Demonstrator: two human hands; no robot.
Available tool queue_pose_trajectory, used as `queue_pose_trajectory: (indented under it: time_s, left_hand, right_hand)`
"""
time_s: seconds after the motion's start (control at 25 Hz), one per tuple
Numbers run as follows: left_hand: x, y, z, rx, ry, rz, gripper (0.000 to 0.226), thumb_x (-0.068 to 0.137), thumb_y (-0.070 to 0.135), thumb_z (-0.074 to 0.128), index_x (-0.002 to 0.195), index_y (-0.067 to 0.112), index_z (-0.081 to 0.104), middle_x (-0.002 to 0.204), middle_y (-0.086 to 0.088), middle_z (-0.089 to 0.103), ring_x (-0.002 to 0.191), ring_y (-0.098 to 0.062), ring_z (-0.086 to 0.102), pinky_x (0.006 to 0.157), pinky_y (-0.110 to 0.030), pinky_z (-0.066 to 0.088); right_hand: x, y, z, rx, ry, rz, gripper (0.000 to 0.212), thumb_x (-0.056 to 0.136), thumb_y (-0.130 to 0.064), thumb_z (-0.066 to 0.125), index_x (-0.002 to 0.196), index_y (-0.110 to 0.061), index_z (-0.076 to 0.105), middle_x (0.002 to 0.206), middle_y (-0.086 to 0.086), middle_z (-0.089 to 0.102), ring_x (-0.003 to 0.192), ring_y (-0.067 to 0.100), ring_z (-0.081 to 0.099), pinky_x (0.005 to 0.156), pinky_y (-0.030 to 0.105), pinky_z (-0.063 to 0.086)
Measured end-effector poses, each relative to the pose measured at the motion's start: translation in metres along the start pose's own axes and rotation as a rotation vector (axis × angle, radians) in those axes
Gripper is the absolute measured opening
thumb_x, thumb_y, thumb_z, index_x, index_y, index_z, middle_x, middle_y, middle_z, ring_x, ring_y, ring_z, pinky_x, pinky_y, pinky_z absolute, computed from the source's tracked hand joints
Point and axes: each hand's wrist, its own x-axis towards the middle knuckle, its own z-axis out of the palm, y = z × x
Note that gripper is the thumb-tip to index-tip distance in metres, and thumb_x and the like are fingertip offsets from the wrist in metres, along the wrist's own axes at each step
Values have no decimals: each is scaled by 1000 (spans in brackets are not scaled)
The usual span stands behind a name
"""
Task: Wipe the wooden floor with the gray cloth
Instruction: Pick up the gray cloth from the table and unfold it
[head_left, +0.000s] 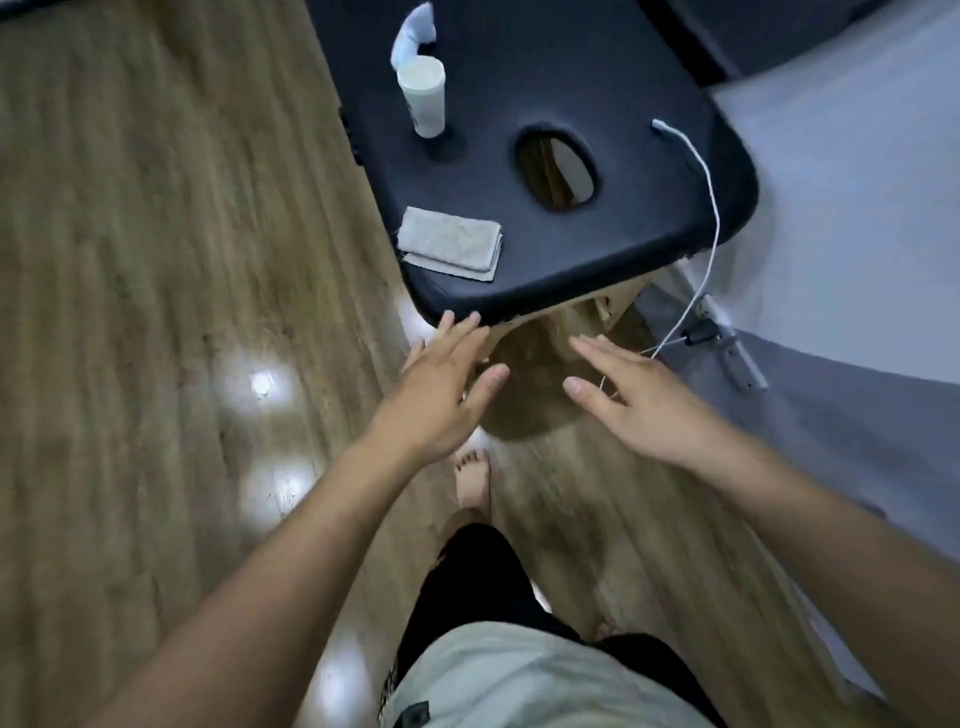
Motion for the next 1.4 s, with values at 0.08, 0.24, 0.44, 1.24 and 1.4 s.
queue_pose_trajectory:
  time_s: [0.08,0.24,0.44,1.24,1.4]
  left_hand:
    - [56,-33,-18,15,-54,16,53,104,41,43,150,15,42,163,-1,30,154,-18,12,125,-45,9]
    - [172,-84,-44,200,-180,85,51,102,34,50,147,11,44,160,-8,35,153,-26,18,123,-49,16]
    - [230,-115,-20,601,-262,286,31,95,30,58,121,12,57,128,-12,55,134,-36,38,112,-48,29]
    - [16,45,159,-899,-823,-608,14,86,-2,60,78,9,56,73,-4,66,64,-11,63,63,-23,55]
    - [-34,44,193,-875,-1027,-737,12,84,13,60,93,5,58,91,-12,66,83,-21,63,87,-32,54]
  right_hand:
    - [43,-5,-5,124,31,135,56,98,-47,48,149,-25,39,156,-2,36,145,7,26,114,18,18]
    - [108,-17,-24,239,178,370,50,96,-45,52,143,-28,48,135,6,60,127,15,52,95,14,30]
    - [111,-16,-17,234,184,519,47,96,-47,52,141,-33,49,135,-1,61,118,11,56,87,11,31]
    - [-87,50,184,1770,706,700,44,78,-46,74,117,-25,68,113,8,72,107,28,67,100,52,49]
    - [-154,45,228,1691,653,657,65,71,-47,82,129,-30,58,119,-6,69,113,12,64,94,34,53]
